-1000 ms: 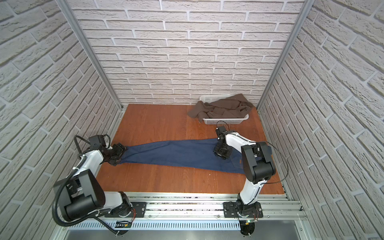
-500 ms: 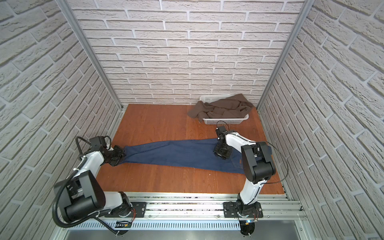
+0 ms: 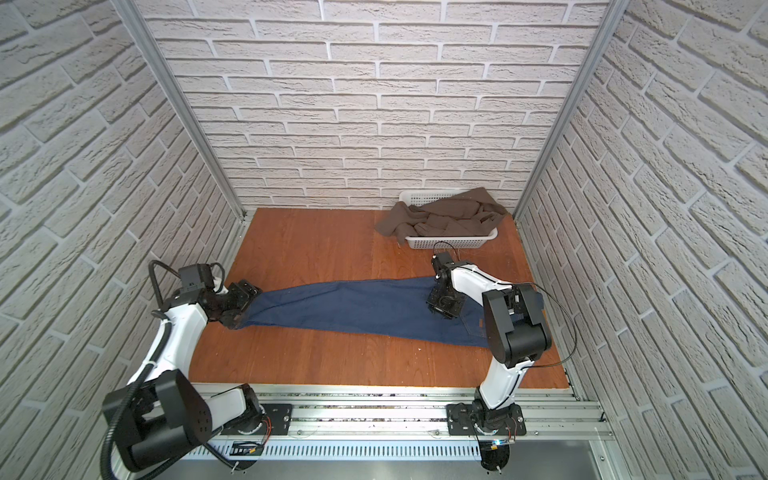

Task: Fold and stack the trousers
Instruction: 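Grasp the leg hem with the left gripper while right presses the back pocket, then lift the leg hem with the left gripper and carry it toward the right gripper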

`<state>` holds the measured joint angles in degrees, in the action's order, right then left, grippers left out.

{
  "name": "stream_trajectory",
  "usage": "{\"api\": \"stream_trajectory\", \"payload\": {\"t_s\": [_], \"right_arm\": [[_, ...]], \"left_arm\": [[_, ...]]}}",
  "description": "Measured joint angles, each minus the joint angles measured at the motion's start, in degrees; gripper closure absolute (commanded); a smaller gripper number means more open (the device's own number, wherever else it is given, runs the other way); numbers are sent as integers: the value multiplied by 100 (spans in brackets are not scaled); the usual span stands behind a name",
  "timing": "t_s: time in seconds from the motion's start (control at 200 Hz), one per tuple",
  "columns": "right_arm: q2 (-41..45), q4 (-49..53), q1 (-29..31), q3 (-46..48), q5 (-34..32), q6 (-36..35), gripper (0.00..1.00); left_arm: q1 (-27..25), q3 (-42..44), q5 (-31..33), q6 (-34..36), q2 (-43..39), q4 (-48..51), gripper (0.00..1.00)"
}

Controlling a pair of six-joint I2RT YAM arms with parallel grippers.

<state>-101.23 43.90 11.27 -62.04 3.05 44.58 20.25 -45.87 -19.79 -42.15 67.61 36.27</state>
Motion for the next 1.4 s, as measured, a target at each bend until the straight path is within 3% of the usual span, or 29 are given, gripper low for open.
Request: {"api": "stream_trajectory", "payload": {"t_s": [0.27, 0.365, 0.53, 0.705, 0.84, 1.0, 1.18, 1.24, 1.4], "right_arm": [[0, -17, 0, 2, 44, -4, 62], [0, -33, 0, 2, 72, -9, 62], [0, -48, -2, 11, 92, -26, 62], [0, -50, -2, 11, 96, -44, 62], [0, -50, -2, 11, 96, -46, 62], [11, -63, -2, 24, 98, -44, 62], [44, -94, 0, 52, 118, -44, 62], [52, -90, -2, 52, 116, -46, 62], [170, 9, -94, 50, 63, -63, 61]], "left_arm": [[74, 428, 306, -595, 9, 227, 5], [103, 535, 407, -811, 133, 92, 12], [111, 769, 433, -1233, 420, -413, 33], [-50, 778, 492, -1519, 693, -1054, 83], [-431, 684, 560, -1506, 671, -1296, 100], [-1416, 101, 782, -1060, 415, -1233, 100], [-3418, -992, 1091, -293, 435, -1082, 100], [-4223, -1434, 1185, -57, 691, -1038, 100], [-5742, -2623, 1200, 442, 1980, -1060, 100]]}}
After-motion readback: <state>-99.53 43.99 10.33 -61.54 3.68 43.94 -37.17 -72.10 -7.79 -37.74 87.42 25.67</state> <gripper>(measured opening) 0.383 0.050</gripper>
